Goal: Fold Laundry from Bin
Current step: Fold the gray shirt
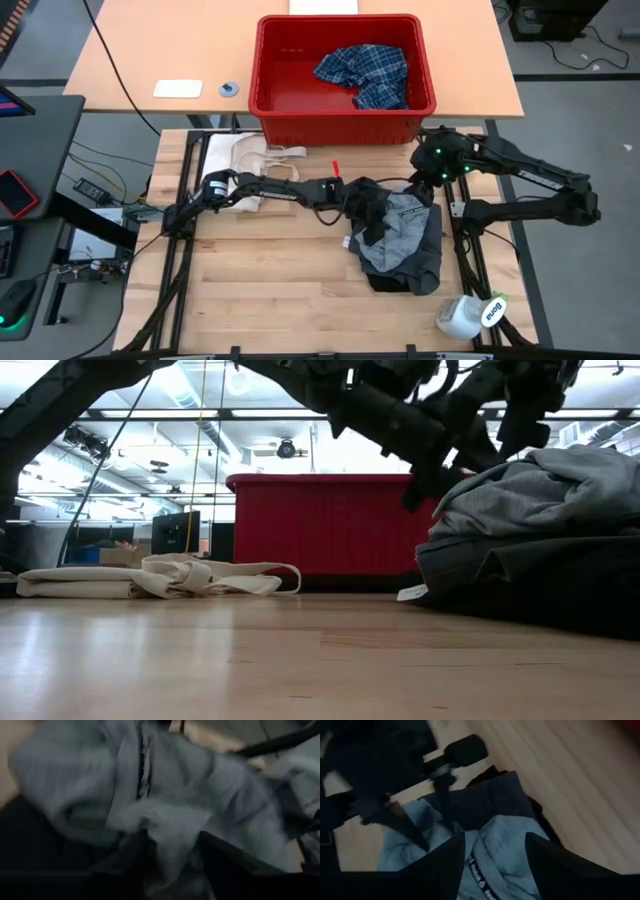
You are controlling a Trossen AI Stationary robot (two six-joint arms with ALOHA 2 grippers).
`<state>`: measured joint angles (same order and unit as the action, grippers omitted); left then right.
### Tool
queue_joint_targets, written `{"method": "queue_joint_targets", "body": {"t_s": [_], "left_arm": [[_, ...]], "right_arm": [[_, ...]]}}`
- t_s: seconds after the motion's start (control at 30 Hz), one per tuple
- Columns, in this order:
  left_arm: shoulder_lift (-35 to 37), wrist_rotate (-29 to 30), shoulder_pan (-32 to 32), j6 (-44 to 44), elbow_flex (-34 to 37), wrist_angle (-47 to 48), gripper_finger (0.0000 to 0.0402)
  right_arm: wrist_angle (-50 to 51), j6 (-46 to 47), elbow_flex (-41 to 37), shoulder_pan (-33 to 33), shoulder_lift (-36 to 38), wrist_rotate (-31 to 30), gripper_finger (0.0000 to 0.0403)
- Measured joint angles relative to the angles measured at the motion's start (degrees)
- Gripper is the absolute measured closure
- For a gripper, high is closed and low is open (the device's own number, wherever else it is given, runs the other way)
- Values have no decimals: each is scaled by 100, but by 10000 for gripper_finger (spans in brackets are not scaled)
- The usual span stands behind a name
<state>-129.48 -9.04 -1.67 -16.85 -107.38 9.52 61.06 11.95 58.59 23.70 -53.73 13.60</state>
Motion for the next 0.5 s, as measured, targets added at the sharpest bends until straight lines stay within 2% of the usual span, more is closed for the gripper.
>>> {"method": "queue_joint_targets", "body": {"t_s": [0.17, 0.2, 0.3, 0.43, 0.5], "left_arm": [[69, 12, -20, -185, 3, -2, 372], [149, -41, -45, -294, -3, 69, 385], [543, -118, -62, -228, -127, 120, 387], [1069, -343, -35, 323, -546, 510, 391], [1240, -620, -31, 488, -831, 966, 394]], "right_arm": [[64, -168, 0, 9, 161, -192, 188], [65, -291, 0, 9, 198, -146, 188], [77, -845, 0, -7, 266, 424, 188], [-7, -1513, 0, -59, 286, 1365, 188], [-244, -1752, 0, -85, 274, 1499, 188]]}}
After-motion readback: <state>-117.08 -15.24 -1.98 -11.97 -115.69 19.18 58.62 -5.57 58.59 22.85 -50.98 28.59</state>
